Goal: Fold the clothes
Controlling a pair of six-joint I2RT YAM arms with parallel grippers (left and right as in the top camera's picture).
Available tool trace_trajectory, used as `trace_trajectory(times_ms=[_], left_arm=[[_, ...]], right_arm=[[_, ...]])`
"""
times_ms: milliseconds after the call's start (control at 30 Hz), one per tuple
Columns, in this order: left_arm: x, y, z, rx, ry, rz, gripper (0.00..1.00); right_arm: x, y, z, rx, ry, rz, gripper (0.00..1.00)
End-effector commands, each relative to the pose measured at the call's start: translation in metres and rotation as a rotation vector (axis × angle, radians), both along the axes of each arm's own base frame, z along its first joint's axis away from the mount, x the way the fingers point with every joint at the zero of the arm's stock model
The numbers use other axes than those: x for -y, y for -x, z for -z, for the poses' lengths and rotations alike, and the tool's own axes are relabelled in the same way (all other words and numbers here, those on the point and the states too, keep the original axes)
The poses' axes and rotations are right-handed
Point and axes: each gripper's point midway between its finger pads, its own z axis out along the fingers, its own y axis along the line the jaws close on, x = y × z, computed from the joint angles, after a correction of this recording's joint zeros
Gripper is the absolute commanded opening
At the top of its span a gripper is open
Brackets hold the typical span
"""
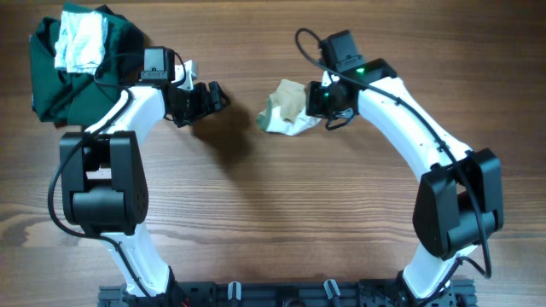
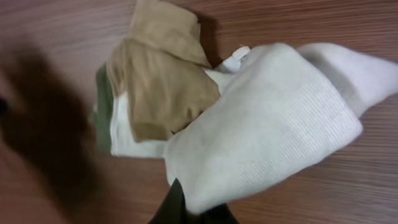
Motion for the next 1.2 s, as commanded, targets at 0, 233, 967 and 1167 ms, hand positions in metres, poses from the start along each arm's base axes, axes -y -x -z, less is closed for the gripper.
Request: trace_trajectory(times_ms=[0, 233, 967, 1167], left_arm=[[-0.009, 0.010, 0.015, -0.036, -0.033, -0.014, 0.95], [-0.009, 0.010, 0.015, -0.036, -0.033, -0.014, 0.95], [-0.009, 0.010, 0.015, -0.036, -0.032, -0.014, 0.95], [-0.009, 0.010, 0.015, -0.036, -0.032, -0.014, 0.94]], right_arm=[[-0.008, -0.004, -0.012, 0.058, 0.025, -0.030, 0.05], [-0.012, -0.008, -0.014, 0.095, 0.046, -0.073, 0.04], [0.047, -0.010, -0.006, 0.058, 0.207, 0.084, 0.04], [0.074, -0.009, -0.002, 0.026, 0.239, -0.070, 0.04]])
